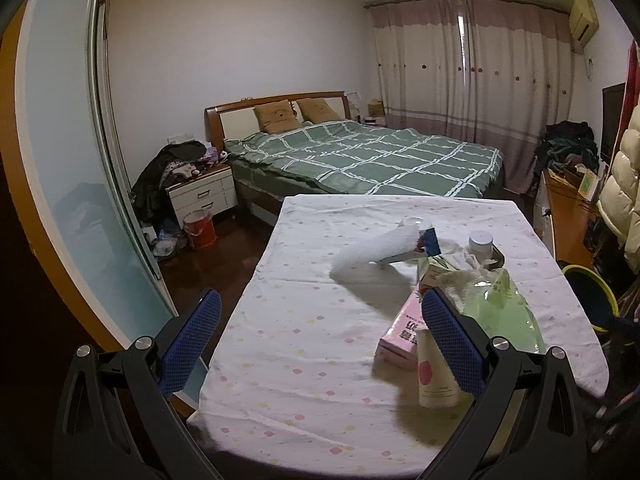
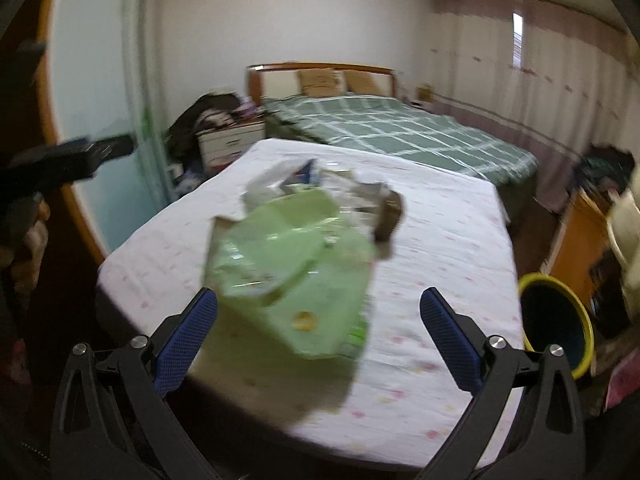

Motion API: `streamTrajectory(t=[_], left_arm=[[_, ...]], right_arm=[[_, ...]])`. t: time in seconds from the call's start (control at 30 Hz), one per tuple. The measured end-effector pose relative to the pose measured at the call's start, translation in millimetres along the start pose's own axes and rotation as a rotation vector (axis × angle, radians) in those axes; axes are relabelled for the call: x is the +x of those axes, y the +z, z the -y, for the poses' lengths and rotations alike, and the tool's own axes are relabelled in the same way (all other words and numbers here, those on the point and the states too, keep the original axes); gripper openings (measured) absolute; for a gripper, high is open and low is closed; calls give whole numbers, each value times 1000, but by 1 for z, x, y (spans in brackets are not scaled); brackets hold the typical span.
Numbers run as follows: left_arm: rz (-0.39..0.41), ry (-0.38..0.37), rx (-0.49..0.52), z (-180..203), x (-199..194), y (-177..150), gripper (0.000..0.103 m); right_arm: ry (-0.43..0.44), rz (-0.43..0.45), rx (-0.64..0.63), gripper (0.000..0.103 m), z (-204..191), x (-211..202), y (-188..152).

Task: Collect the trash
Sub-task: 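Grasp the green plastic bag with the right gripper and lift it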

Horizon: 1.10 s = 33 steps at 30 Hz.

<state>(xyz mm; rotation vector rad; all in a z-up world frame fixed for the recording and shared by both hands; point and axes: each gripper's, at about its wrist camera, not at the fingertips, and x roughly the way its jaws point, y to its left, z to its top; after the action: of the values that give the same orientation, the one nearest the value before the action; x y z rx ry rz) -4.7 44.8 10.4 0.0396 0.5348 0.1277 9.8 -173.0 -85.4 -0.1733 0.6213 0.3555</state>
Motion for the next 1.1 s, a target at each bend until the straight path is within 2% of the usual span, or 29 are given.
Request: streamTrajectory(t=[0.03,0.1,0.33,0.47,0.5,0.53,0.6,0.7,0.9,1.1], left_arm=[[-2,-1,0,0,1,0,99],[-4,-4,2,-1,1,-2,99],[-10,-11,11,3,0,-4,99],[-13,-13,10,3,1,-5,99],[-14,-13,11,3,1,-5,99],[-16,-13,12,4,2,-6,99],[-20,-16,14,6,3,-6,99],[-24,-23,18,9,5,-6,99],[-26,-51,33,16,6,-7,99],[-25,-114,48,30,8,-10,99]], right_arm=[[6,-11,-20,93,-6,4,0],[13,-35,-36,83,-14,13,0],[1,-118,-47,68,-18,50,-7],[1,-137,-32,42,-13,57,-9],[2,-135,-29,34,-11,56,-9],[-1,-125,-25,30,-9,53,-8],[-7,-104,-18,14,-4,47,-6],[-12,-65,2,5,4,39,-1],[-17,-5,54,2,25,21,8],[-90,44,110,2,64,1,16]])
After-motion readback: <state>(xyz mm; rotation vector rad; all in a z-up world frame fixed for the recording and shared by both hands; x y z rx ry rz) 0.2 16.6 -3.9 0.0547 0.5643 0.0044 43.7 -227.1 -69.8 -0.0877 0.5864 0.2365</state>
